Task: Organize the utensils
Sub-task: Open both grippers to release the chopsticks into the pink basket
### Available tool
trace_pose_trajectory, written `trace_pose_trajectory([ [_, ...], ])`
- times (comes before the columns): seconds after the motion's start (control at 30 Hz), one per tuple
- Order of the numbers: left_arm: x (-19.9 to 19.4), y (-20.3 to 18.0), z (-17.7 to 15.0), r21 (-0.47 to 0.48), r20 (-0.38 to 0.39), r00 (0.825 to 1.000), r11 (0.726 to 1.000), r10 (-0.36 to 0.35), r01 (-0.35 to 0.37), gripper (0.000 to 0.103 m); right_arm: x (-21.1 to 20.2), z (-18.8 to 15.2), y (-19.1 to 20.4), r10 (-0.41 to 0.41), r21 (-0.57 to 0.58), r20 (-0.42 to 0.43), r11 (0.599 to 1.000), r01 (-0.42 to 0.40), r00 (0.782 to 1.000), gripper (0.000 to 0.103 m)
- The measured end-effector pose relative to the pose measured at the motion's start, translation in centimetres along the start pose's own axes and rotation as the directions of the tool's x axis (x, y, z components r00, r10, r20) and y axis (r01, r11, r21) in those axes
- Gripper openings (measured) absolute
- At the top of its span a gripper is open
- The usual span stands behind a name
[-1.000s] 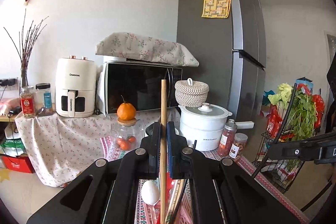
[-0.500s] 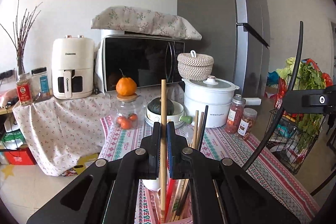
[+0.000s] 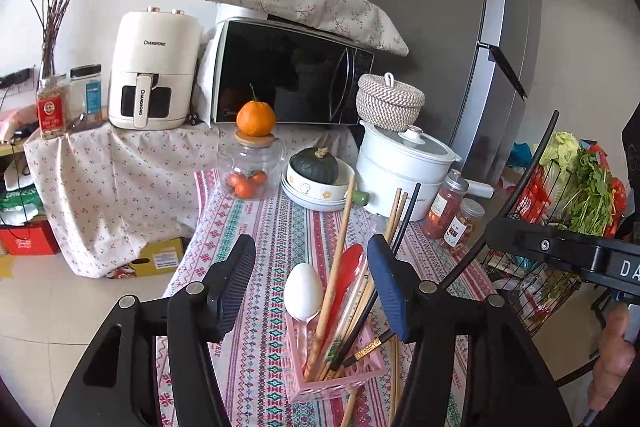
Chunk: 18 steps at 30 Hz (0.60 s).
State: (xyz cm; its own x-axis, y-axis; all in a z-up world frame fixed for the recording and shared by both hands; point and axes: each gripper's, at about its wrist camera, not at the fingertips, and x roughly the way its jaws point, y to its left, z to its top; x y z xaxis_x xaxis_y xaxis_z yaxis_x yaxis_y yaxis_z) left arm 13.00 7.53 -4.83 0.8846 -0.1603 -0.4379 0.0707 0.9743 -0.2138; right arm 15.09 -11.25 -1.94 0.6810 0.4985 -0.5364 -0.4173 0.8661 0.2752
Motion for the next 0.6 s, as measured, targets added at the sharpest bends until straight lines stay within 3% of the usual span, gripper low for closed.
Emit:
trace_pose_trajectory([
  [0.23,0.0,1.8,-1.3,-0.003,-0.103,0.992,0.998,0.069,-0.069,0.067,2.4,-0.4,-0.2,0.001,-0.002,-0.064,1.0,-0.001,0.998,0.004],
  [0.6,0.2,3.0,-2.5,0.024,-0.188,0.979,0.997,0.077,-0.074,0.071,5.9,-1.4,0.6,0.004,-0.02,-0.156,1.0,-0.007,0.988,0.008],
])
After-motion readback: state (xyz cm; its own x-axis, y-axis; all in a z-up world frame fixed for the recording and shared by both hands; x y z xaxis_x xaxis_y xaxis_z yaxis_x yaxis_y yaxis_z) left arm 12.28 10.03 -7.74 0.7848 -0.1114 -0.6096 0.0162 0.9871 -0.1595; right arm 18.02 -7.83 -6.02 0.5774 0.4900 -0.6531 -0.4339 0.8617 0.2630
